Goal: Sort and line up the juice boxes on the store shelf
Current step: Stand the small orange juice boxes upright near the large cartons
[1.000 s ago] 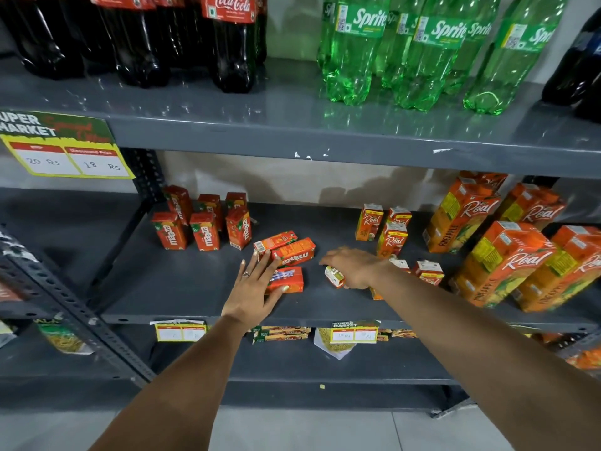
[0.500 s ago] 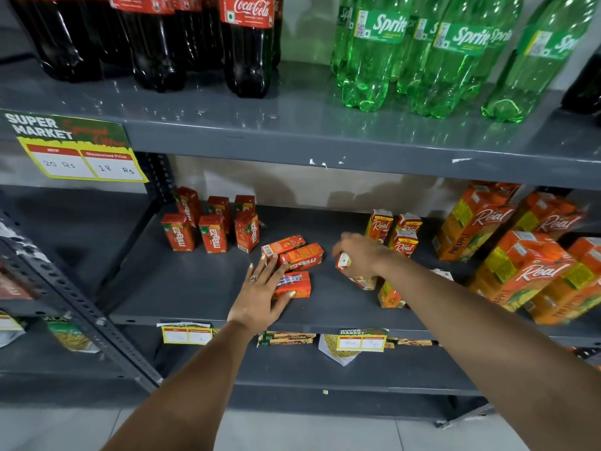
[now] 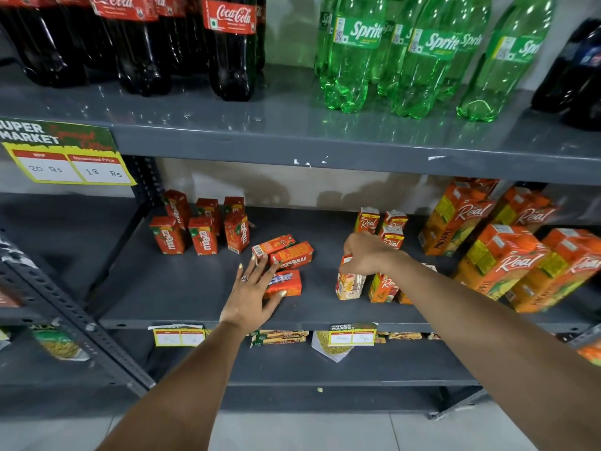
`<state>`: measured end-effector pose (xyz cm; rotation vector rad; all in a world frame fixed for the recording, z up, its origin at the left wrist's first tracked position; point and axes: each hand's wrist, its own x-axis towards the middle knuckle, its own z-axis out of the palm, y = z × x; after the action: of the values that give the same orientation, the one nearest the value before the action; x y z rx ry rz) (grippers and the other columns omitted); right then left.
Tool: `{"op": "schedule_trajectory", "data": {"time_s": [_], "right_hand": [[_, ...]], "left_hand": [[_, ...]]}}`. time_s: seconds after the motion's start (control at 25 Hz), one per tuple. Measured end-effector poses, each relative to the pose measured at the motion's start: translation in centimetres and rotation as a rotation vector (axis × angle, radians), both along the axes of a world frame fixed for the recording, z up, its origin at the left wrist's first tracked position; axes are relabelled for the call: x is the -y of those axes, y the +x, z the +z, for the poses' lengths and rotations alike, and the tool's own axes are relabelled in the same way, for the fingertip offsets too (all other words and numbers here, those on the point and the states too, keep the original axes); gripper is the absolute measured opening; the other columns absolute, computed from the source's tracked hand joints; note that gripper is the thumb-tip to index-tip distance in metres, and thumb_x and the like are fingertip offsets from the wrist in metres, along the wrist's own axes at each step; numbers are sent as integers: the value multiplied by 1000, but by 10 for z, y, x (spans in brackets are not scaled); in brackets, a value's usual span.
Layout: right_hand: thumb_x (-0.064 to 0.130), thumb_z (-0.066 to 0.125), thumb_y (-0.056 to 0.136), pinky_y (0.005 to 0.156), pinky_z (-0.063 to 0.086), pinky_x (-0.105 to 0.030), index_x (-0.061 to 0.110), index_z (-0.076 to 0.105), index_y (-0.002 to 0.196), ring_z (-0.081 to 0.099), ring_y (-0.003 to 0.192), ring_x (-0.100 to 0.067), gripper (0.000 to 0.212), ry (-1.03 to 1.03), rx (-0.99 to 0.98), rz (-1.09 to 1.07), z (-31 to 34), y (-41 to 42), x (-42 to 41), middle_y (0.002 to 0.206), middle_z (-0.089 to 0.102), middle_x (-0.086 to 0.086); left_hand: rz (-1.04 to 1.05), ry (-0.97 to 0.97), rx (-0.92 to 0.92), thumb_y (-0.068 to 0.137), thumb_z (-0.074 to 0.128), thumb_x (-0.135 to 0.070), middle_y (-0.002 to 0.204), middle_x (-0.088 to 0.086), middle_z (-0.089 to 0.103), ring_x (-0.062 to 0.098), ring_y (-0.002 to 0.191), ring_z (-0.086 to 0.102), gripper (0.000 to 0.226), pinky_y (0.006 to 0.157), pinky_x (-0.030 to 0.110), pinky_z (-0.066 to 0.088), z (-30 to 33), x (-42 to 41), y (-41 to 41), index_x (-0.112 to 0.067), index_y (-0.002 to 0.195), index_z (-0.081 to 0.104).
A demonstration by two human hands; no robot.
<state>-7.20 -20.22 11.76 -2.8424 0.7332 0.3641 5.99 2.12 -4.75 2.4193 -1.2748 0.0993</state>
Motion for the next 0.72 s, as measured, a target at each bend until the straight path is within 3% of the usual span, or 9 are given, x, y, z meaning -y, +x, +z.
{"op": "schedule_trajectory", "data": {"time_s": [0.12, 0.24, 0.4, 0.48, 0.56, 0.64, 0.72], "right_hand": [[42, 71, 81, 64, 49, -32, 8, 64, 95, 63, 87, -27, 38, -67, -4, -17, -4, -4, -4, 95, 64, -10], [48, 66, 83, 72, 55, -35, 10, 65, 108, 64, 90, -27, 46, -185, -31, 28, -6, -5, -6, 102, 67, -8], [53, 64, 84, 86, 54, -42, 15, 57, 129, 60, 109, -29, 59, -182, -51, 74, -8, -5, -4, 124, 63, -8], [44, 72, 82, 95, 49, -42, 20, 45, 141, 53, 123, -30, 69, -34, -82, 80, -6, -7, -1, 138, 54, -9], [22, 78, 79, 97, 48, -41, 25, 41, 142, 48, 128, -29, 73, 87, -131, 94, 1, -8, 2, 143, 48, -7], [3, 75, 78, 91, 48, -35, 27, 52, 133, 49, 126, -27, 64, 98, -154, 135, 6, -9, 6, 141, 49, -6], [-1, 70, 80, 86, 47, -32, 26, 62, 122, 51, 122, -25, 50, 61, -148, 182, 7, -8, 8, 136, 52, -4]], "left_hand": [[-5, 9, -13, 90, 25, -67, 162, 0, 7, 16, 147, -9, 75, 117, 36, -11, 1, 0, -1, -30, 153, 9], [-3, 18, -20, 92, 30, -62, 162, -1, 3, 16, 147, -10, 73, 118, 36, -9, 1, 0, -1, -29, 153, 7], [-2, 42, -14, 95, 36, -58, 161, -3, -1, 13, 146, -14, 72, 117, 35, -12, 0, 0, -1, -29, 153, 4], [-7, 44, -19, 95, 35, -59, 161, -3, -2, 13, 146, -14, 73, 117, 35, -13, -1, 0, -1, -30, 153, 3], [-4, 43, -20, 94, 34, -61, 160, -5, -4, 13, 145, -14, 74, 116, 34, -13, -1, 0, -1, -30, 153, 2], [-2, 41, -16, 93, 33, -62, 160, -5, -3, 13, 145, -13, 74, 116, 35, -12, 0, 0, 0, -30, 153, 3], [-6, 38, -14, 93, 33, -63, 160, -4, -3, 14, 146, -12, 74, 117, 36, -11, -1, 0, 0, -29, 153, 4]]}}
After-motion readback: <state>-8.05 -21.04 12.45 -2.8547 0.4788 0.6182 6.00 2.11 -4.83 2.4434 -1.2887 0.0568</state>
